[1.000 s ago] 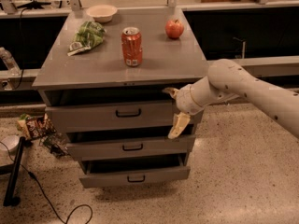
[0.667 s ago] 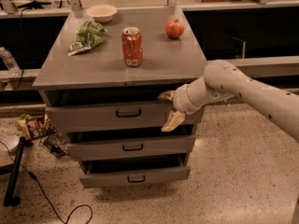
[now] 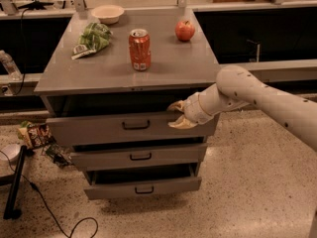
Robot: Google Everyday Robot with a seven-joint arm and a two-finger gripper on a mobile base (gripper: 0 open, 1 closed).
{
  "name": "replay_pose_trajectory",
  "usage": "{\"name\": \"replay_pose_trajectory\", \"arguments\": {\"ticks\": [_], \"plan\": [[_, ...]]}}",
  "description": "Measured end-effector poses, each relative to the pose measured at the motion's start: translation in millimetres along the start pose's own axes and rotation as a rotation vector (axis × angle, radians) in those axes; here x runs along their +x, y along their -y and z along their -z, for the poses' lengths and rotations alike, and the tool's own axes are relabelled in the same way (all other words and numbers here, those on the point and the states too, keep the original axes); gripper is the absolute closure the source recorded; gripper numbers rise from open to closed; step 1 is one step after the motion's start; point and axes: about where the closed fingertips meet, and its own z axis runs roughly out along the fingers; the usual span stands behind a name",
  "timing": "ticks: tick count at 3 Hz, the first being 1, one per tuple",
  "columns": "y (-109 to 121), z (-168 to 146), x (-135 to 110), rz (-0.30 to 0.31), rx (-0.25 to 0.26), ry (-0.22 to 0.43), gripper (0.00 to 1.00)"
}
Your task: Open top drawer
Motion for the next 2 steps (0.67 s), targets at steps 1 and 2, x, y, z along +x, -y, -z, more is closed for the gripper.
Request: {"name": "replay_pose_trajectory", "arguments": {"ticks": [1,2], "plan": [[0.5,1.5,-1.0,0.000,0.000,0.000,1.00],[2.2,6.1,-4.6,0.000,0.000,0.000,1.00]]}}
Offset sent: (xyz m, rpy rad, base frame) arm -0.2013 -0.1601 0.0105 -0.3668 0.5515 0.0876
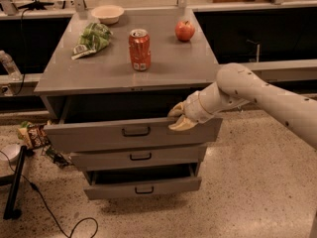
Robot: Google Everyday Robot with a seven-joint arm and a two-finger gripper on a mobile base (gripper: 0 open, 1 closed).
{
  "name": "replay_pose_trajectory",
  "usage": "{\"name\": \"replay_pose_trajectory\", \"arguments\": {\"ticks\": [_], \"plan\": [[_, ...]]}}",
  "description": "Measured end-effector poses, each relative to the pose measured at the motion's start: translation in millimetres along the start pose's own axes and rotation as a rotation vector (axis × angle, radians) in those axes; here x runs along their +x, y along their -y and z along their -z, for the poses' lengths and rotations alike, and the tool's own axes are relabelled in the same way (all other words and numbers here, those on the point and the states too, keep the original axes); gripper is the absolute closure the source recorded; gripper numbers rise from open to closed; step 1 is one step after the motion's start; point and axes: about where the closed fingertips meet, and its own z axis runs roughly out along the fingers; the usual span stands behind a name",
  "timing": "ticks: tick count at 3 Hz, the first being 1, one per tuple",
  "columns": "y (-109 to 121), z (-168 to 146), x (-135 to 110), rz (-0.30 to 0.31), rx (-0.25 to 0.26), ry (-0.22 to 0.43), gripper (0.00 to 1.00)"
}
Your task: Open top drawer
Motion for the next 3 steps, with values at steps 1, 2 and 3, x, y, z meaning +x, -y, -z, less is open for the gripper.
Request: {"name": "replay_pose_trajectory", "arguments": {"ticks": [1,2,3], "plan": [[-31.1,16.4,13.3,-0.064,-0.111,-0.073,0.79],[-32.7,19.4,13.7,-0.071,-0.120,-0.081,0.56],[-32.4,20.1,13.1,-0.071,-0.120,-0.081,0.31]]}}
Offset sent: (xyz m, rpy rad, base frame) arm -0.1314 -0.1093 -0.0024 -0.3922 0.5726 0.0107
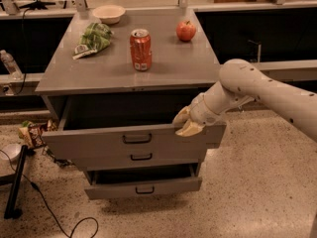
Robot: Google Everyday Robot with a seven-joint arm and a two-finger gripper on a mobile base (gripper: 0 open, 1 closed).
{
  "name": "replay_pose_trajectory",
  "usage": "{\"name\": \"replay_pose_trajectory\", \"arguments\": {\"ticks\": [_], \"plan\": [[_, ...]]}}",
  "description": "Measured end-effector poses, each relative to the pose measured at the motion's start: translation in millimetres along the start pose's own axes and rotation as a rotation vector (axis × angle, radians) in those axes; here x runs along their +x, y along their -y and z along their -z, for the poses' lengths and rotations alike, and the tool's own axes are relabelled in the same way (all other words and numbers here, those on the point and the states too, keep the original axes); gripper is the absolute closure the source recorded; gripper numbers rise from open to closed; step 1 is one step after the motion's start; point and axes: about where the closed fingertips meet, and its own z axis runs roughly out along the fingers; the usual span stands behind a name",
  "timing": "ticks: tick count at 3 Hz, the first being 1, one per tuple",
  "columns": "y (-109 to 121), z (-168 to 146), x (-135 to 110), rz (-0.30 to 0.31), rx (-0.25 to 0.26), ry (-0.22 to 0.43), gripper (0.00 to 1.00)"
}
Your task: Open top drawer
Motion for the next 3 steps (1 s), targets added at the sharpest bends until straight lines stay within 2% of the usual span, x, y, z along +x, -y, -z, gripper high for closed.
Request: {"name": "replay_pose_trajectory", "arguments": {"ticks": [1,2,3], "plan": [[-5.9,0.8,2.9,-0.009,-0.025,-0.014,0.09],[-7.3,1.0,3.4,-0.011,-0.031,-0.017,0.15],[-55.6,10.8,19.1,-0.070,-0.228,-0.107,0.46]]}}
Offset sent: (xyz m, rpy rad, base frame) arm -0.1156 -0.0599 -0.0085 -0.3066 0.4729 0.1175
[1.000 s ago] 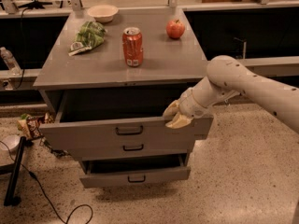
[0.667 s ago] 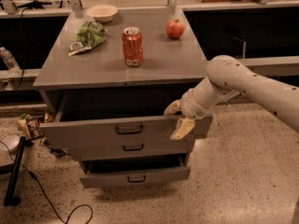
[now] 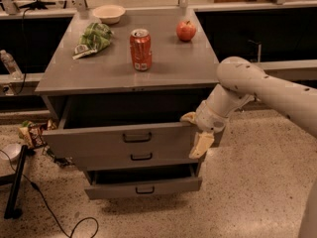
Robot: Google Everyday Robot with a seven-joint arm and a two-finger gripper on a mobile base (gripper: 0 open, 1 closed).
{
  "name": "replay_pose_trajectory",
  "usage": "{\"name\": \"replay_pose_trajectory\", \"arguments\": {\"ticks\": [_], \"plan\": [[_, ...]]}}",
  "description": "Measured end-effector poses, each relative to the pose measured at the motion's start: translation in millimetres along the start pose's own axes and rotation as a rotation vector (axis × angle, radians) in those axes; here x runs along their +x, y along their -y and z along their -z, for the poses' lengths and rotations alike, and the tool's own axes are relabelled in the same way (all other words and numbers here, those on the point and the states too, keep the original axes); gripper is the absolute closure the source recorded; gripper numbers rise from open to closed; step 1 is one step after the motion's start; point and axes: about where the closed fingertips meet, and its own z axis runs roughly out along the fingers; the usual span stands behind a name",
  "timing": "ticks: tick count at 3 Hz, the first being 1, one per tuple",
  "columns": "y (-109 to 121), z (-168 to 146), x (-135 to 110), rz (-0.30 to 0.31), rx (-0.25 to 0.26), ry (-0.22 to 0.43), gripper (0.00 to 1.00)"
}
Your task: Open top drawer
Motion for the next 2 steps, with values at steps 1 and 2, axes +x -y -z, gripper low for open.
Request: {"name": "replay_pose_trajectory", "arguments": {"ticks": [1,2], "plan": [[-12.3,1.6,3.0,-0.011,-0.048,-0.021,0.69],[-19.4,4.2,6.0,-0.017,-0.057,-0.027,0.99]]}}
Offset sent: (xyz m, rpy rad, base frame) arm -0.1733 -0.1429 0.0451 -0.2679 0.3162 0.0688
